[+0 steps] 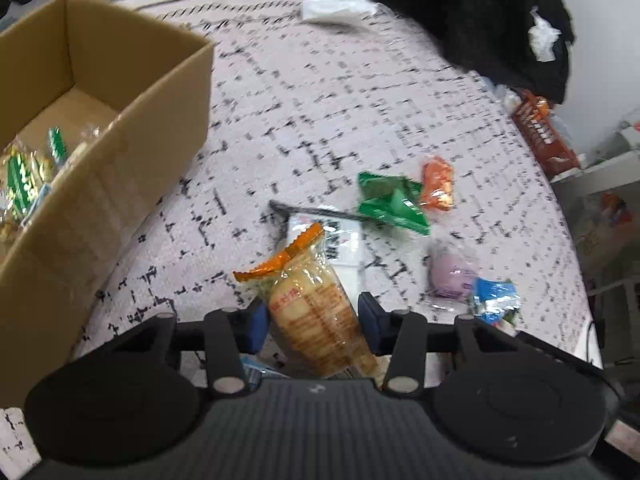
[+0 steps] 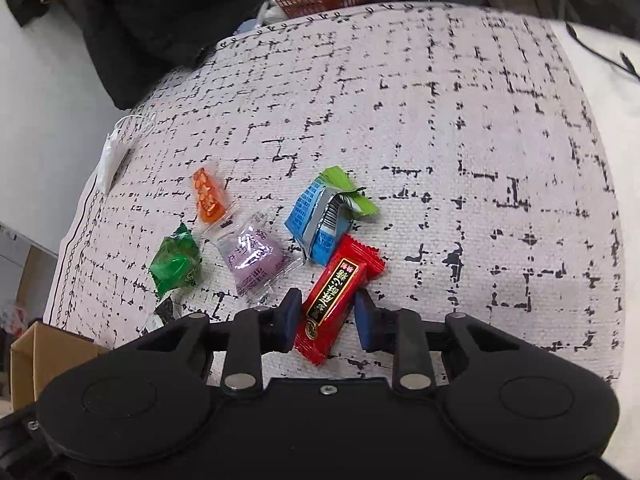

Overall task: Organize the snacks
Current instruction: 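Lift the biscuit pack and red candy bar and carry both over the box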

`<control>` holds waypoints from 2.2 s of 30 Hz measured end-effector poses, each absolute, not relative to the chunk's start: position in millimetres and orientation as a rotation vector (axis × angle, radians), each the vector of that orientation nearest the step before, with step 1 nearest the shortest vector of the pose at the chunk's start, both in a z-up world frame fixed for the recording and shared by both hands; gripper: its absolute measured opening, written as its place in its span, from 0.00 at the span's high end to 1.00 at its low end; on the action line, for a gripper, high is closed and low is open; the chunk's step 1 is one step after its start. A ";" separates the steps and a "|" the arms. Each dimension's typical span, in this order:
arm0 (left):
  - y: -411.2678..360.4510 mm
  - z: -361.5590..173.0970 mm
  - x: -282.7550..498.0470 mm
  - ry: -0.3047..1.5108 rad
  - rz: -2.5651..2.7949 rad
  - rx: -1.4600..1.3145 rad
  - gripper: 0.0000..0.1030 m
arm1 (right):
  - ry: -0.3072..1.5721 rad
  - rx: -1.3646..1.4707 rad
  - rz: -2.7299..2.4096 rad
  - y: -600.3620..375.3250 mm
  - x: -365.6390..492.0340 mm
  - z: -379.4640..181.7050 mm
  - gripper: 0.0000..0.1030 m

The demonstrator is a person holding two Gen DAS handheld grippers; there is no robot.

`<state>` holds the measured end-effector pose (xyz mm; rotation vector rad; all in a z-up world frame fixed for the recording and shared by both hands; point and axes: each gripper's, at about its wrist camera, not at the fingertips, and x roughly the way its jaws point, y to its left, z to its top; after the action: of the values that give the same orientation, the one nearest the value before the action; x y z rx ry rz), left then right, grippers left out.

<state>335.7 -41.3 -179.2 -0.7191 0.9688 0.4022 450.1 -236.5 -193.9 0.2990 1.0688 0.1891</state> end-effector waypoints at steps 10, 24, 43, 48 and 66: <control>-40.0 -142.1 317.1 0.887 0.374 -0.660 0.58 | 1.033 0.339 0.300 -234.4 431.8 -171.1 0.74; -16.5 -89.3 282.1 0.780 0.413 -0.600 0.59 | 0.928 0.331 0.548 -202.0 394.5 -130.0 0.74; 42.6 -46.0 228.2 0.708 0.467 -0.577 0.59 | 0.840 0.270 0.755 -140.6 343.9 -92.8 0.74; 63.4 -46.1 212.5 0.710 0.486 -0.591 0.59 | 0.833 0.228 0.795 -118.9 328.9 -88.5 0.74; 112.0 -70.2 181.3 0.749 0.487 -0.667 0.59 | 0.845 0.088 0.822 -63.4 293.4 -95.3 0.74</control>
<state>181.3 112.0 -70.2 -0.6669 0.7489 0.4873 293.4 -63.4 -95.3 0.0878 0.8449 0.8218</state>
